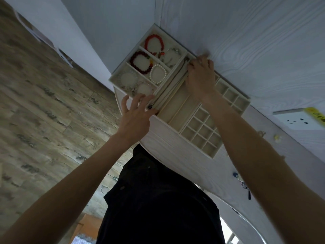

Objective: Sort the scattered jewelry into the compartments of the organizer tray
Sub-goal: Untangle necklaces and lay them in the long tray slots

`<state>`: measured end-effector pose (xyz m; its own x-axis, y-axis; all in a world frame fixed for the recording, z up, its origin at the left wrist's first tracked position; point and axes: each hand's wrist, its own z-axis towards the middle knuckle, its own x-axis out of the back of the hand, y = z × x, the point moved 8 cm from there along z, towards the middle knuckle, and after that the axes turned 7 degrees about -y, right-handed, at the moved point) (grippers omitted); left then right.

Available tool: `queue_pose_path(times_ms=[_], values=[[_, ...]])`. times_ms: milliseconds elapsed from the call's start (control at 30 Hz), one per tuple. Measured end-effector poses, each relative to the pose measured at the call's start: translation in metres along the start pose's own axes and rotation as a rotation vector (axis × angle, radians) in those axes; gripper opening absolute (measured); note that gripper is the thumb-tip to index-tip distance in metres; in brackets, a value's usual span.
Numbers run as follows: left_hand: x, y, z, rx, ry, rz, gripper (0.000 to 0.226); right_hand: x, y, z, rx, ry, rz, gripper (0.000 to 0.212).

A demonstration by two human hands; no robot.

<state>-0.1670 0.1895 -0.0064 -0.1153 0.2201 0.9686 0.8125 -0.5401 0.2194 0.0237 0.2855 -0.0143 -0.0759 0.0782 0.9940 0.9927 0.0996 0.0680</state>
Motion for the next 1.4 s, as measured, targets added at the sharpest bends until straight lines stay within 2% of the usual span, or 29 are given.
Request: queue_pose_path(times_ms=[133,300,400,500,567,667,800,867,933,1033,1133,1400], values=[[0.017,0.005,0.000,-0.014,0.067,-0.147,0.038,0.033,0.005,-0.022,-0.052,0.111,0.245,0.044],[0.052,0.045,0.008,-0.053,0.196,-0.471,0.026,0.067,0.036,-0.106,-0.337,0.308,0.664,0.030],[0.059,0.087,0.013,-0.088,0.160,-0.664,0.021,0.070,0.055,-0.178,-0.548,0.347,0.804,0.022],[0.051,0.145,0.015,-0.239,0.056,-0.738,0.021,0.060,0.061,-0.249,-0.636,0.320,0.771,0.018],[0.027,0.182,0.012,-0.324,-0.093,-0.705,0.015,0.044,0.065,-0.291,-0.690,0.280,0.709,0.017],[-0.021,0.235,0.000,-0.463,-0.330,-0.628,0.024,0.014,0.079,-0.356,-0.782,0.199,0.517,0.020],[-0.062,0.273,0.000,-0.523,-0.448,-0.454,0.031,-0.020,0.095,-0.401,-0.851,0.093,0.455,0.027],[-0.071,0.291,0.009,-0.530,-0.446,-0.362,0.031,-0.025,0.111,-0.414,-0.858,0.124,0.465,0.024],[-0.072,0.306,0.023,-0.566,-0.362,-0.287,0.033,-0.025,0.134,-0.414,-0.875,0.134,0.458,0.023],[-0.072,0.329,0.040,-0.630,-0.226,-0.130,0.041,-0.033,0.176,-0.399,-0.904,0.041,0.437,0.024],[-0.087,0.346,0.046,-0.677,-0.259,0.006,0.044,-0.039,0.206,-0.381,-0.887,0.017,0.414,0.028],[-0.090,0.316,0.054,-0.564,-0.208,-0.011,0.051,-0.050,0.223,-0.355,-0.708,-0.077,0.291,0.014]])
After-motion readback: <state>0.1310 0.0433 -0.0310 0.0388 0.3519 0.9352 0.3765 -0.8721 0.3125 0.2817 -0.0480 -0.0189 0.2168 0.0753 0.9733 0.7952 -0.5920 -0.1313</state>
